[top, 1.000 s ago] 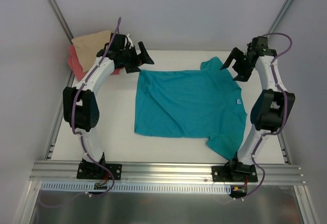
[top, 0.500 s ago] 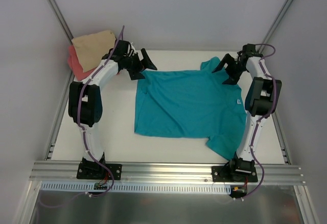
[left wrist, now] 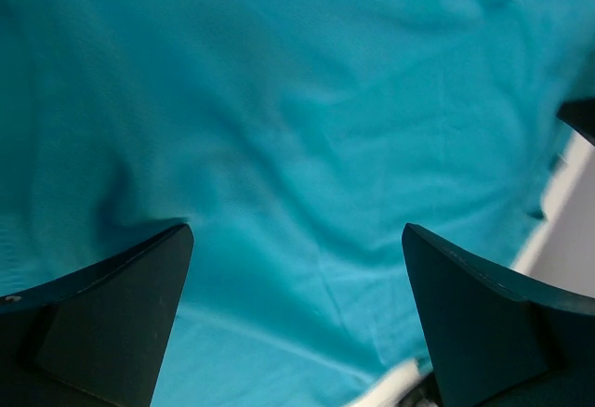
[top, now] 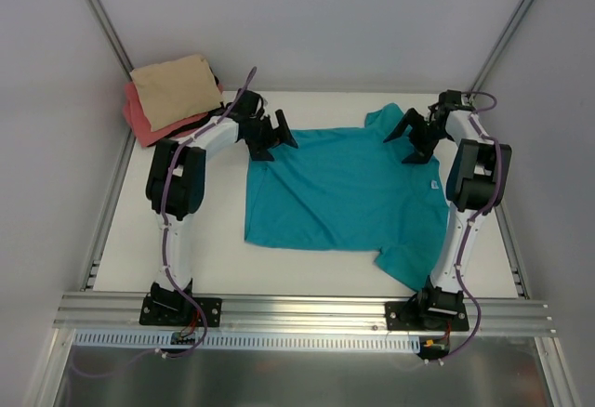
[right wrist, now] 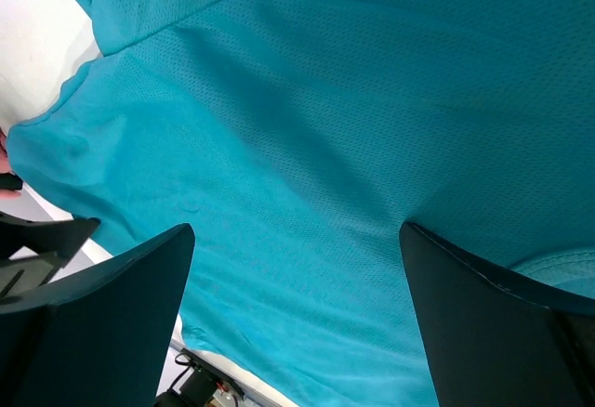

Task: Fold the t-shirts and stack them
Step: Flatten out the tshirt

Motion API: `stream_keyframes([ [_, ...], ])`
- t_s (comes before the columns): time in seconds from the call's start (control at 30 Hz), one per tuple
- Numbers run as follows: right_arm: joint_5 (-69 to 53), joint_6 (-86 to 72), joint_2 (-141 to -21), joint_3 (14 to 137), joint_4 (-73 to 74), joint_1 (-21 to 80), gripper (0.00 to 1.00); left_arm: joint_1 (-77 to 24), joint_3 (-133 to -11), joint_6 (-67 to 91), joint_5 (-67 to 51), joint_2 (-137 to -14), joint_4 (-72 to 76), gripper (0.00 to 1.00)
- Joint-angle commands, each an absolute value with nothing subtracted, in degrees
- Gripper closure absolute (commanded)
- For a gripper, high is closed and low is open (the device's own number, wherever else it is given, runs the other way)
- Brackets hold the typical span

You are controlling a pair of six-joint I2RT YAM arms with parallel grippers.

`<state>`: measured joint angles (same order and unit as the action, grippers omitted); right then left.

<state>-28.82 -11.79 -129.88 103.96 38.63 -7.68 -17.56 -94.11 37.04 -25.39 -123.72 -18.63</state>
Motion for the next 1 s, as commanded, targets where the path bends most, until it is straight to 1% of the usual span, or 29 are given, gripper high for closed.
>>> stream_keyframes([
  [0.0, -29.8, -11.3, -125.2, 102.9, 38.4, -8.3, 0.01, -16.5, -95.7, 31.0, -15.2, -119.7, -18.9, 0.01],
  [0.07, -29.6, -11.1, -124.9, 102.7, 38.8, -8.6, 0.01, -16.1, -95.6, 30.5, -12.9, -118.8, -18.3, 0.01],
  [0.27, -29.3, -10.8, -123.7, 101.1, 38.8, -8.9, 0.00, -12.7, -98.0, 28.1, -13.1, -115.1, -19.7, 0.01],
  [0.4, -29.4, -11.2, -123.8, 100.9, 38.6, -8.9, 0.01, -10.8, -97.3, 26.8, -12.8, -114.9, -19.6, 0.01],
  [0.53, -29.5, -11.4, -123.8, 101.2, 38.6, -8.9, 0.01, -10.4, -97.0, 26.9, -12.8, -116.6, -17.9, 0.01],
  [0.77, -28.7, -10.4, -123.0, 101.0, 40.3, -9.0, 0.01, -10.4, -100.6, 28.6, -13.9, -122.7, -16.0, 0.01],
  [0.97, -28.5, -9.9, -122.8, 101.5, 41.3, -9.2, 0.00, -10.2, -101.6, 29.4, -14.9, -125.5, -14.4, 0.01],
])
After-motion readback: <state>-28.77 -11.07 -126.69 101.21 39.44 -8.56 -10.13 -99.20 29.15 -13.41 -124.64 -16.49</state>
